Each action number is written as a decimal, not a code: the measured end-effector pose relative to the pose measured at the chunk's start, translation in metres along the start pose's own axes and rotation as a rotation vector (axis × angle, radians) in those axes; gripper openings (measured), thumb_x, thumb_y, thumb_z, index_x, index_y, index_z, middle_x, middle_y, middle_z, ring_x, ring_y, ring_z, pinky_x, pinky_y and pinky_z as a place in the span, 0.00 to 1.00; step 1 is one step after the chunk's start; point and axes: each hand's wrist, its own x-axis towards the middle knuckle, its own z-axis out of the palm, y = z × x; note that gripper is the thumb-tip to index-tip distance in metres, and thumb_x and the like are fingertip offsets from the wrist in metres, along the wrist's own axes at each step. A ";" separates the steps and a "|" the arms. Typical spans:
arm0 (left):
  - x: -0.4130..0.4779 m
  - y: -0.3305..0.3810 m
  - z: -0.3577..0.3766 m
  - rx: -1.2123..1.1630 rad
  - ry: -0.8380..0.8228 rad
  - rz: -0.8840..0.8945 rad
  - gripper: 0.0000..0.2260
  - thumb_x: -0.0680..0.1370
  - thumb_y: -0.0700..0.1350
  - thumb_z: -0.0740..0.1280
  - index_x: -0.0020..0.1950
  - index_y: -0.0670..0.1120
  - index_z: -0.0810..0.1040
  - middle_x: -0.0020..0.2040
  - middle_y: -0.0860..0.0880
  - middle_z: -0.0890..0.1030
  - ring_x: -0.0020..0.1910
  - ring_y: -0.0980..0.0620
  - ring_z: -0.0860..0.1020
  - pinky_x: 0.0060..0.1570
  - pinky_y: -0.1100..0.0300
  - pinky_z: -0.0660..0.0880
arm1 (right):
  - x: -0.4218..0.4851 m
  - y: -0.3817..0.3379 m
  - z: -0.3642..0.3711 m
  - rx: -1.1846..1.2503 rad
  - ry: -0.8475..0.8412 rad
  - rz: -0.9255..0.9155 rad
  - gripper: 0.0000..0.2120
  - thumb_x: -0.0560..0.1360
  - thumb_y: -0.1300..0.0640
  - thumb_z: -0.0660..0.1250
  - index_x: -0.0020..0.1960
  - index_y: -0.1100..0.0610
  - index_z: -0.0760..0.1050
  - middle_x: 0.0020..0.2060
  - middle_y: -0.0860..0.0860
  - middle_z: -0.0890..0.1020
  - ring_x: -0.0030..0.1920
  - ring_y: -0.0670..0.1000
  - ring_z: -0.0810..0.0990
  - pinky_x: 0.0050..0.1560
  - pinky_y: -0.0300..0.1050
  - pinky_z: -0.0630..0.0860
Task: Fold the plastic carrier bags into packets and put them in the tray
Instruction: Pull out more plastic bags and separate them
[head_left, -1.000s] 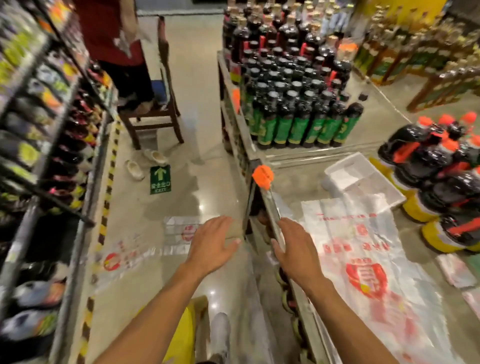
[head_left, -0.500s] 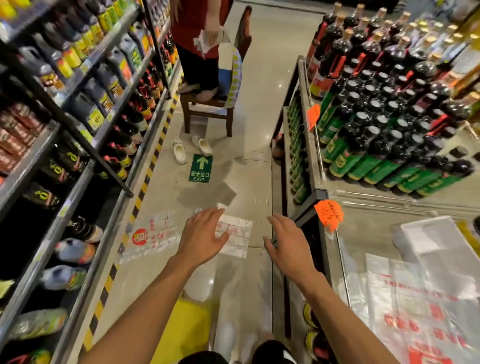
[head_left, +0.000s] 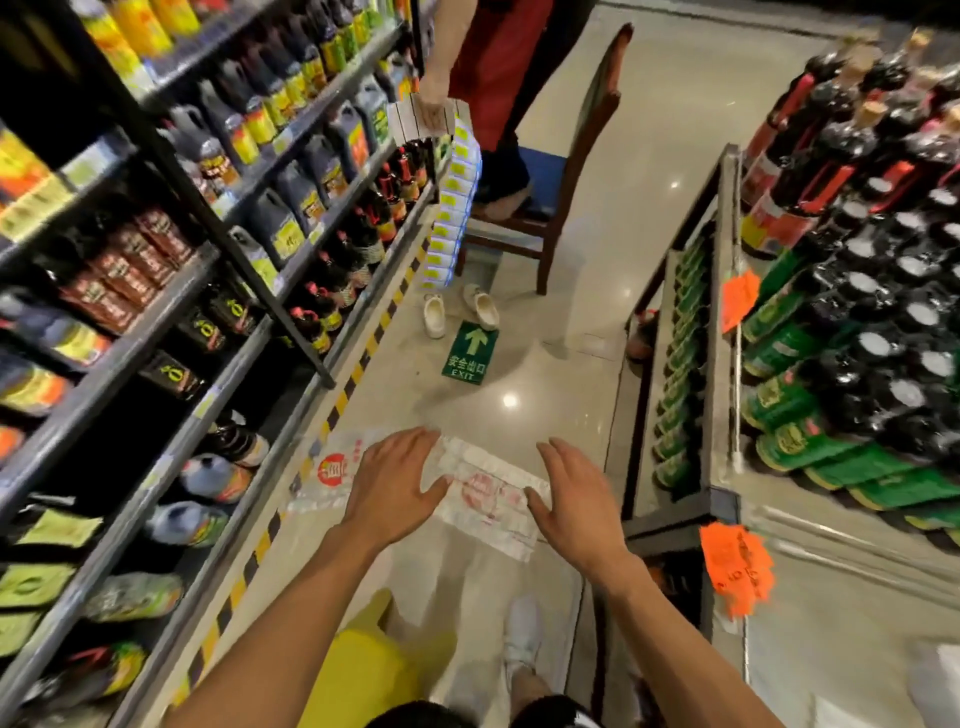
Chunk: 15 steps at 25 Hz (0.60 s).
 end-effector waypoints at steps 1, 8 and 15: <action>0.008 -0.003 -0.001 0.021 -0.002 -0.022 0.30 0.77 0.64 0.61 0.76 0.51 0.71 0.73 0.49 0.74 0.72 0.47 0.71 0.71 0.49 0.67 | 0.014 0.004 0.002 0.002 -0.021 -0.014 0.32 0.79 0.41 0.63 0.78 0.53 0.63 0.76 0.54 0.68 0.75 0.57 0.67 0.73 0.55 0.68; 0.053 -0.032 -0.003 0.086 -0.010 -0.105 0.31 0.77 0.64 0.59 0.75 0.49 0.71 0.73 0.48 0.74 0.72 0.46 0.71 0.71 0.49 0.66 | 0.084 0.014 0.016 0.010 -0.098 -0.061 0.30 0.80 0.42 0.64 0.78 0.53 0.63 0.76 0.55 0.68 0.74 0.58 0.68 0.69 0.56 0.70; 0.118 -0.090 0.003 0.059 -0.043 -0.138 0.31 0.77 0.63 0.60 0.76 0.50 0.69 0.74 0.48 0.73 0.73 0.45 0.70 0.69 0.48 0.67 | 0.163 -0.004 0.049 0.033 -0.176 -0.044 0.30 0.80 0.44 0.65 0.78 0.54 0.64 0.76 0.55 0.68 0.75 0.59 0.67 0.70 0.57 0.69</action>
